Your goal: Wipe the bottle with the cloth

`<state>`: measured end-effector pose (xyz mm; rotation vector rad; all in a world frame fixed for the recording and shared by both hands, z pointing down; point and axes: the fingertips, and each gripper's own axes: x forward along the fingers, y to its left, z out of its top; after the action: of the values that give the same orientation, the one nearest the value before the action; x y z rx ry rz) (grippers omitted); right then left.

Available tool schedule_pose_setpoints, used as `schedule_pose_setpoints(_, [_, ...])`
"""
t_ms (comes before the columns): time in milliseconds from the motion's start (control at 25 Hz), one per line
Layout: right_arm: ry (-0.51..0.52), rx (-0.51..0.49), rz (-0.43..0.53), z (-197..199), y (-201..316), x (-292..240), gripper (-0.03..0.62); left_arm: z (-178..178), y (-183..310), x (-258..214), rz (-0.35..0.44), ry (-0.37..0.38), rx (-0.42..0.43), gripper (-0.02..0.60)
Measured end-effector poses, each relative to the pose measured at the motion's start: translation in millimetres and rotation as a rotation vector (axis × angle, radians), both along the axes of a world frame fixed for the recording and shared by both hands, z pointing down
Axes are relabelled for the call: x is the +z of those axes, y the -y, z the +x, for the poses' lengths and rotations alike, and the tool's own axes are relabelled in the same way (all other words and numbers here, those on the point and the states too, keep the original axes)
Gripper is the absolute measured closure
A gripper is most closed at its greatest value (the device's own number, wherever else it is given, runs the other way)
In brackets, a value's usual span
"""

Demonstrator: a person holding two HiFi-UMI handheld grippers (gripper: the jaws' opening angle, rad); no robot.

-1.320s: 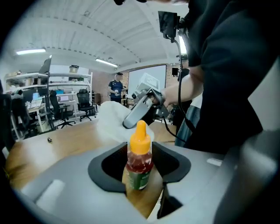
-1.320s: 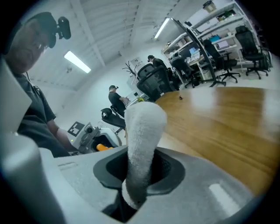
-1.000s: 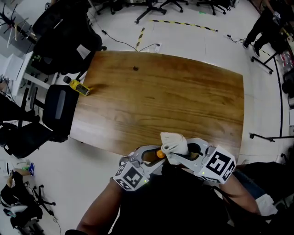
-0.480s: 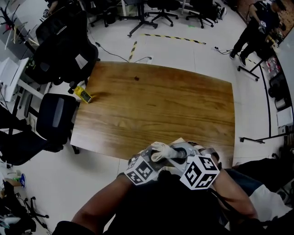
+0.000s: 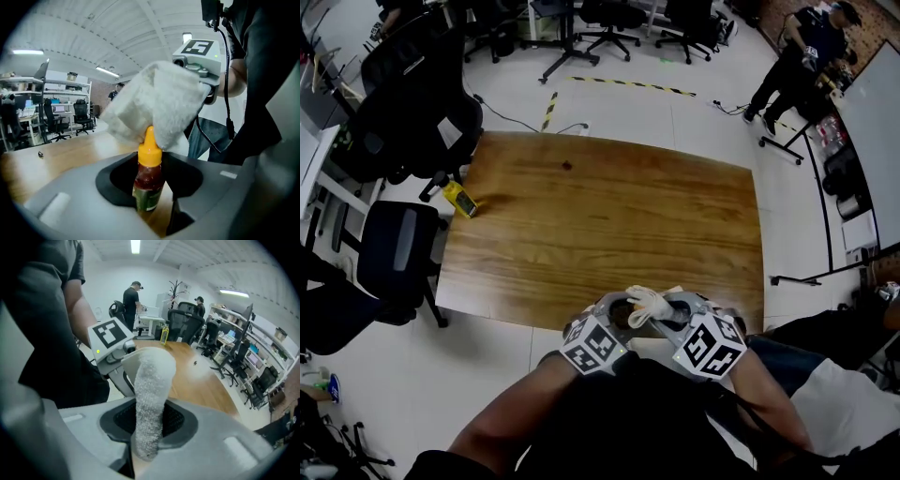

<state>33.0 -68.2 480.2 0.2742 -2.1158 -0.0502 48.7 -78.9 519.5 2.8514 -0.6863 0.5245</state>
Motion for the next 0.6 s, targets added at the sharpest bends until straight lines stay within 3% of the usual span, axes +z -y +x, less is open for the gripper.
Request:
schedule_pose_setpoints(200, [-0.172, 0.129, -0.032, 39, -6, 26, 0.517, 1, -2, 3, -0.016, 0.002, 0.022, 0.41])
schedule_pose_setpoints(280, [-0.179, 0.22, -0.036, 56, -11, 25, 0.517, 1, -4, 4, -0.026, 0.012, 0.043, 0.399])
schedule_pose_setpoints(480, [-0.035, 0.506, -0.047, 83, -43, 12, 0.517, -25, -13, 1, -0.035, -0.005, 0.054, 0.364])
schedule_pose_setpoints(600, [0.186, 0.664, -0.086, 84, -78, 3, 0.517, -46, -31, -6, -0.058, -0.031, 0.037, 0.369])
